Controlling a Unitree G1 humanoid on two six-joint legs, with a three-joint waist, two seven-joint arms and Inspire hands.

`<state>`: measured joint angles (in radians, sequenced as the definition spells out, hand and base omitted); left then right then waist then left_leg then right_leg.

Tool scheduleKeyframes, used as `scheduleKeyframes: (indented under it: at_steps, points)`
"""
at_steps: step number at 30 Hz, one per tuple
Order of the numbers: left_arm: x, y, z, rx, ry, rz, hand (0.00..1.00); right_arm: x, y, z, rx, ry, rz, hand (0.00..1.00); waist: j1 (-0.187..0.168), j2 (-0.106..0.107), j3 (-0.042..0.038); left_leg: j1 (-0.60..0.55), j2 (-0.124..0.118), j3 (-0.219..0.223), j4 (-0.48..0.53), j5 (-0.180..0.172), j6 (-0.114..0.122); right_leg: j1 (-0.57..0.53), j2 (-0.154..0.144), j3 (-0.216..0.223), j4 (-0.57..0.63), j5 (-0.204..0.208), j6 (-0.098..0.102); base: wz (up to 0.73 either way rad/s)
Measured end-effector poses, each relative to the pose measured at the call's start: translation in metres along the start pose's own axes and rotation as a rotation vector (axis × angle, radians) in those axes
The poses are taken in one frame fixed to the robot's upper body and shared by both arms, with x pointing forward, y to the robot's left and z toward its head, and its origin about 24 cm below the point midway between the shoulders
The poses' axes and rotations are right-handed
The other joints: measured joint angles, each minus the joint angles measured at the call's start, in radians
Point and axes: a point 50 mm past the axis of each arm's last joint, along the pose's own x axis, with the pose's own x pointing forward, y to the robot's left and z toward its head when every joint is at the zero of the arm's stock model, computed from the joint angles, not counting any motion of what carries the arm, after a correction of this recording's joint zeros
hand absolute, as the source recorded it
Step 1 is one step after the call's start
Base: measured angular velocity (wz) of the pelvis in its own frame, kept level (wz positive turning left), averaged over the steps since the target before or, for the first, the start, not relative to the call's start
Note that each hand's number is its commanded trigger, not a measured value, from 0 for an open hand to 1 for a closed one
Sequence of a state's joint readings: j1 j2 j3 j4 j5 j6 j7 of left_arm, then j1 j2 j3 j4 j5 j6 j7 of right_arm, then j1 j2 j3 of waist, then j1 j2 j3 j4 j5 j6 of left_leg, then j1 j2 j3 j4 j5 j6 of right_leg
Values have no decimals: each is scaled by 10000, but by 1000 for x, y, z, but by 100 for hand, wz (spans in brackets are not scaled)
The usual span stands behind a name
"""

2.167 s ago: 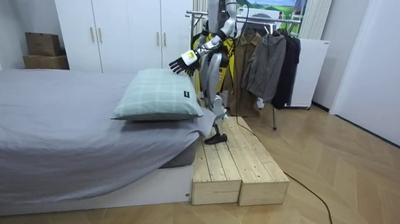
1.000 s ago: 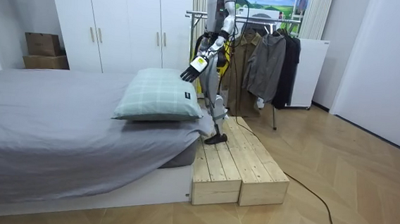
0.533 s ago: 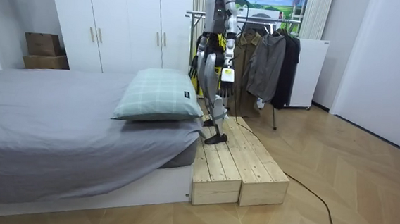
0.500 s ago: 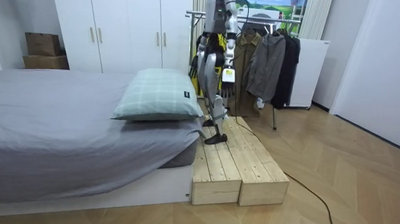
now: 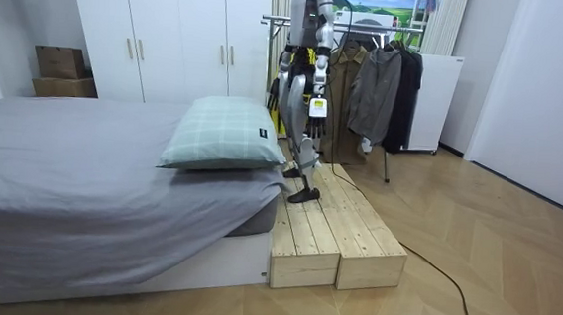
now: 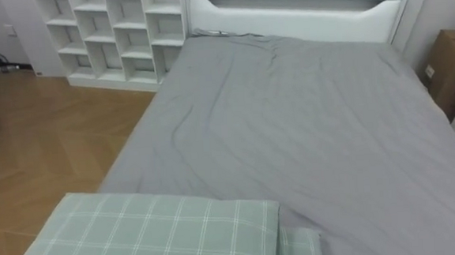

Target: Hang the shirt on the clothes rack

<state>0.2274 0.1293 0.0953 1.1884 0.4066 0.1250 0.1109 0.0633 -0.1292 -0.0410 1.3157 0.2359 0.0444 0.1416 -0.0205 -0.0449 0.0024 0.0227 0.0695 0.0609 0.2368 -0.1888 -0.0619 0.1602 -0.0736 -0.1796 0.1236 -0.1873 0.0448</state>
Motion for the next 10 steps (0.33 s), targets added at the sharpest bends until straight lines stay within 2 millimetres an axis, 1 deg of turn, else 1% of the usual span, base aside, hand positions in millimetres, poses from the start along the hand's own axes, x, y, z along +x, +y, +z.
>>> scheduleKeyframes:
  at_steps: [5,10]
  points:
    - [0,-1,0,24,31,-154,0,0,-1,-3,26,76,-30,0,-6,18,3,4,0,0,4,-4,0,10,0,-3,2,0,0,0]
    - [0,-2,-2,41,220,-317,0,0,-1,-3,248,68,-200,0,0,83,12,-3,-1,10,7,-27,8,23,-8,-7,1,-4,5,0]
